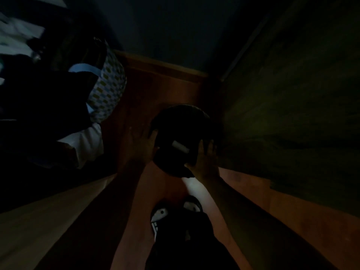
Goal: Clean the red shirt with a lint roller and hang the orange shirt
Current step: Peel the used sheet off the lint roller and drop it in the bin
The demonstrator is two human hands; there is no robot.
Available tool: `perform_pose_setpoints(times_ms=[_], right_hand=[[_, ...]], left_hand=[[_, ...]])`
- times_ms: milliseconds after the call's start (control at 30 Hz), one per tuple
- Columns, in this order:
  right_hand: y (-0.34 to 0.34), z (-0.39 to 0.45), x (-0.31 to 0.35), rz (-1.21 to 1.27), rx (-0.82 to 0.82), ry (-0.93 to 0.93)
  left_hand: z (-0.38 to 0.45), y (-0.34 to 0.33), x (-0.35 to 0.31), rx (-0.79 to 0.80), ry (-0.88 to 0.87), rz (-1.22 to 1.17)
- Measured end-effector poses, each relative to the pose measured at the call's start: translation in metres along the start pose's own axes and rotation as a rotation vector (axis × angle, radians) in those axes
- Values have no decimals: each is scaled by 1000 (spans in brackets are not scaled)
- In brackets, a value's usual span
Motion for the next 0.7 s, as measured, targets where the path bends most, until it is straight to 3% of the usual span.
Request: perform_pose_setpoints(times_ms=[167,367,500,700], right_hand=[[57,-70,49,-102,-34,41],[179,-180,139,-85,-54,141],[277,-248,188,-51,-171,236],[388,-328,179,-108,-443,351]], left_hand=[[-50,79,-1,0,92,-167],[-135,248,-22,-52,248,-253],[-163,369,-36,-170,362,-257],[-174,495,-106,-349,187,-188]])
Point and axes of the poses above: each hand's wrist, its own z-axis towards the middle knuckle, its own y-axis out of the back of the hand, x = y × z, the point moved 1 cm from there along z, towards the middle knuckle, and after that the axes turned 6 degrees about x, right-handed, at the moved point
